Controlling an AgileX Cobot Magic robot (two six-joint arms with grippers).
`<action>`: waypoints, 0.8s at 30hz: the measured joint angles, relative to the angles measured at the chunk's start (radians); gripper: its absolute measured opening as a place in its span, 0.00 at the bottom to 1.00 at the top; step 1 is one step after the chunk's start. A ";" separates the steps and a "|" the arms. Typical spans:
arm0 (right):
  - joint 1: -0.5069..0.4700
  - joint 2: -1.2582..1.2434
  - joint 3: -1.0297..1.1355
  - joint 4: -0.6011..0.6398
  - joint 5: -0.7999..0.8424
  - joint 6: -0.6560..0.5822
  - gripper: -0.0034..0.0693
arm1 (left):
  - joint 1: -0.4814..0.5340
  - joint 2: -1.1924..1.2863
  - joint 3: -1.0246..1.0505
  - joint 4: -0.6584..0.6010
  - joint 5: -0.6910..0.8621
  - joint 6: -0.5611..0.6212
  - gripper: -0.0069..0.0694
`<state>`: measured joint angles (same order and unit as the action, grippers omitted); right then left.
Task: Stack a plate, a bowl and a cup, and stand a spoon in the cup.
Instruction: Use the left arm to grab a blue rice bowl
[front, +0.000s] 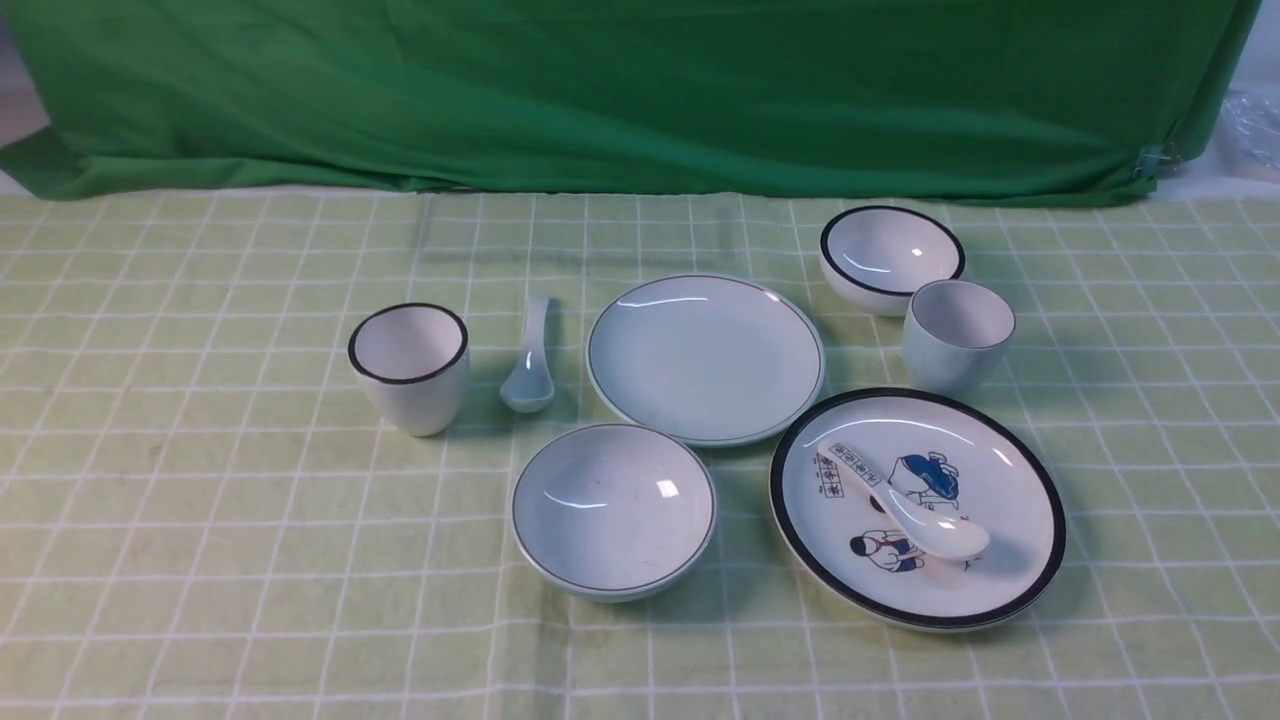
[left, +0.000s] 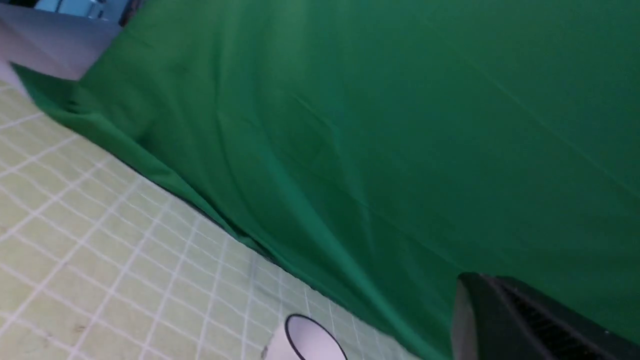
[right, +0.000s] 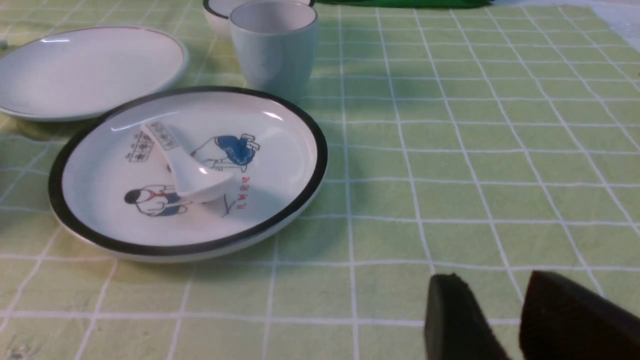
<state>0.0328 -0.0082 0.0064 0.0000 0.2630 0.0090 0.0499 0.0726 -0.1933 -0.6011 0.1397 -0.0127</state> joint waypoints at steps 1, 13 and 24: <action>0.000 0.000 0.000 0.000 0.000 0.000 0.39 | 0.000 0.093 -0.119 0.042 0.145 0.063 0.10; 0.000 0.000 0.000 0.000 -0.001 0.000 0.39 | -0.374 0.696 -0.468 0.168 0.470 0.329 0.10; 0.000 0.000 0.000 0.111 -0.136 0.218 0.39 | -0.640 0.896 -0.555 0.182 0.397 0.332 0.11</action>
<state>0.0328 -0.0082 0.0064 0.1112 0.1274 0.2273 -0.5905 0.9688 -0.7486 -0.4190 0.5368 0.3189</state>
